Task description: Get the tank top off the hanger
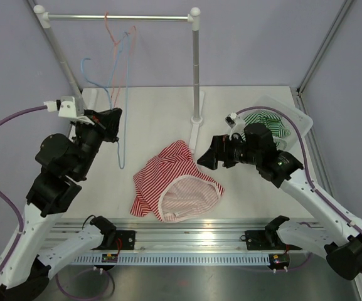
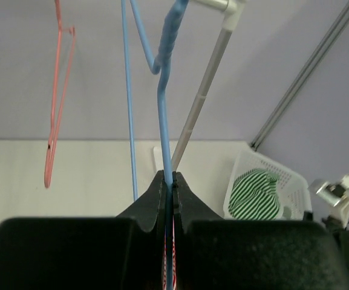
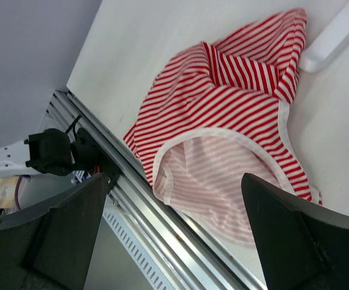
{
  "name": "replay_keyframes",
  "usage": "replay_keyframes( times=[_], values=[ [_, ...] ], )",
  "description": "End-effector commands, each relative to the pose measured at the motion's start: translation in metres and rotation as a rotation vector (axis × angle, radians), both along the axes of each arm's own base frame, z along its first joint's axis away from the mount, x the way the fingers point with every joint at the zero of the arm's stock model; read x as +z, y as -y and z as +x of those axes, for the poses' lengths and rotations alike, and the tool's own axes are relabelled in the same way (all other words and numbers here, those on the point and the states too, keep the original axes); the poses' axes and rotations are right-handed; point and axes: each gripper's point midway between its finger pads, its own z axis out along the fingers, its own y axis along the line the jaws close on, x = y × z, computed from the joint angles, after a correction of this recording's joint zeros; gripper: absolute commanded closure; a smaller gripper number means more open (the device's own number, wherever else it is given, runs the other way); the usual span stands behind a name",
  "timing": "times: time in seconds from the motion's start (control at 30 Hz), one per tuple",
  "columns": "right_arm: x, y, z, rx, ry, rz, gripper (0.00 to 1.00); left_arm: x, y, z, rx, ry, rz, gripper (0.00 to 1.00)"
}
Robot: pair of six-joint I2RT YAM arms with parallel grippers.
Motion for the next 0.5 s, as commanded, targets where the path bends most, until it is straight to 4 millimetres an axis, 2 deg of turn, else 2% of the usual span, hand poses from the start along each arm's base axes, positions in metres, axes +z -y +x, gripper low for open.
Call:
replay_keyframes(
  times=[0.0,0.03,0.07,0.13,0.17,0.23,0.27,0.3,0.33,0.37,0.4,0.43,0.47],
  values=[
    [0.041,-0.001,0.013,-0.009,0.117,0.008,0.00,-0.024,0.007,0.011,0.002,-0.137,0.085,1.00],
    [0.044,0.000,0.014,-0.007,0.126,0.004,0.00,-0.014,0.006,0.010,-0.002,-0.141,0.100,1.00],
    [0.046,-0.001,0.013,-0.003,0.129,0.006,0.00,-0.022,0.015,0.021,-0.006,-0.181,0.136,1.00],
    [0.047,-0.001,0.012,0.006,0.130,0.010,0.01,-0.024,0.016,0.029,0.006,-0.223,0.185,1.00],
    [0.047,-0.001,0.010,0.007,0.125,0.012,0.01,-0.008,0.016,0.031,0.014,-0.214,0.183,1.00],
    [0.048,-0.002,0.006,0.020,0.120,0.022,0.01,-0.015,0.022,0.050,0.025,-0.268,0.234,1.00],
    [0.047,-0.001,0.004,0.024,0.121,0.025,0.00,0.004,0.021,0.052,0.025,-0.236,0.220,1.00],
    [0.047,-0.001,0.002,0.028,0.121,0.027,0.01,0.000,0.029,0.064,0.007,-0.256,0.242,1.00],
    [0.047,-0.001,0.000,0.036,0.120,0.029,0.01,0.001,0.024,0.071,0.015,-0.268,0.247,1.00],
    [0.046,0.001,-0.003,0.039,0.118,0.030,0.01,0.025,0.021,0.072,0.010,-0.232,0.227,1.00],
    [0.045,0.001,-0.004,0.042,0.115,0.028,0.00,0.008,0.022,0.091,0.001,-0.302,0.256,1.00],
    [0.045,0.002,-0.007,0.048,0.119,0.028,0.01,0.014,0.020,0.097,-0.001,-0.303,0.252,1.00],
    [0.044,0.003,-0.008,0.050,0.118,0.027,0.00,0.029,0.019,0.102,-0.006,-0.278,0.241,1.00]
  ],
)
